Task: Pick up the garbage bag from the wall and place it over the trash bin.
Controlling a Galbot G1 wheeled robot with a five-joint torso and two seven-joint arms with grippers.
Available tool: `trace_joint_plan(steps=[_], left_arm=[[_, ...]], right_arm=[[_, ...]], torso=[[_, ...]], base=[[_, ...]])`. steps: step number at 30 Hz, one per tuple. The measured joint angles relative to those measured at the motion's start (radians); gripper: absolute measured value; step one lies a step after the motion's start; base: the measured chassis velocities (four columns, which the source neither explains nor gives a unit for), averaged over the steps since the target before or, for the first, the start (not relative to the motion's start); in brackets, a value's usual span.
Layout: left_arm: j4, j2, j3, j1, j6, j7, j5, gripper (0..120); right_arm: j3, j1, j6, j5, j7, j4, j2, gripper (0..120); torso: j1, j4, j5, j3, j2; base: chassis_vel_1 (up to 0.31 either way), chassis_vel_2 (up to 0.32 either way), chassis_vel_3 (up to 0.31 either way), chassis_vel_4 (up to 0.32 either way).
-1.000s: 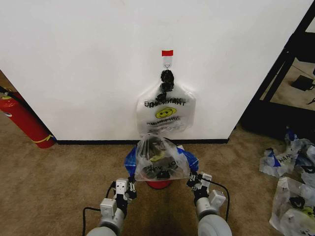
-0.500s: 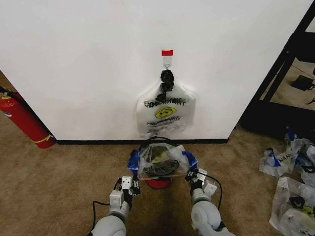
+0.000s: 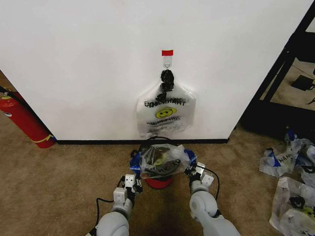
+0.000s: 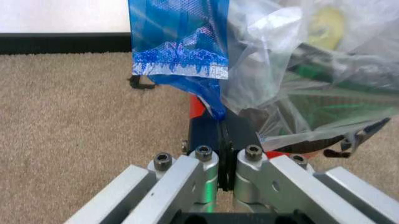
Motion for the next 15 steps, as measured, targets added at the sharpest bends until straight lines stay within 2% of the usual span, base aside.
trace_joint_plan(steps=[3,5,8,9,11,15], left_arm=[[-0.015,0.008,-0.004,0.005,0.005,0.000,-0.002,0],[-0.033,0.014,-0.010,0.018,0.016,0.001,-0.002,1],[-0.069,0.021,-0.022,0.046,0.036,0.002,0.005,15],[-0.069,0.021,-0.022,0.046,0.036,0.002,0.005,15],[-0.089,0.027,-0.027,0.065,0.041,0.003,0.017,23],[-0.131,0.038,-0.040,0.111,0.040,0.003,0.060,39]], right_arm=[[0.000,-0.012,0.005,0.000,-0.003,0.021,-0.007,0],[0.002,-0.030,0.010,-0.005,-0.009,0.040,-0.017,4],[0.003,-0.068,0.023,-0.018,-0.015,0.086,-0.034,19],[0.003,-0.068,0.023,-0.018,-0.015,0.086,-0.034,19],[0.006,-0.093,0.026,-0.025,-0.015,0.115,-0.047,26],[0.018,-0.142,0.040,-0.039,-0.015,0.182,-0.077,45]], torso=[[0.000,-0.0001,0.0001,0.000,0.000],[0.000,-0.0001,0.0000,0.000,0.000],[0.000,0.0000,0.0000,0.000,0.000],[0.000,0.0000,0.0000,0.000,0.000],[0.000,-0.0001,0.0000,0.000,0.000],[0.000,-0.0001,0.0001,0.000,0.000]], base=[[0.000,0.000,0.000,0.000],[0.000,0.000,0.000,0.000],[0.000,0.000,0.000,0.000],[0.000,0.000,0.000,0.000],[0.000,0.000,0.000,0.000],[0.000,0.000,0.000,0.000]])
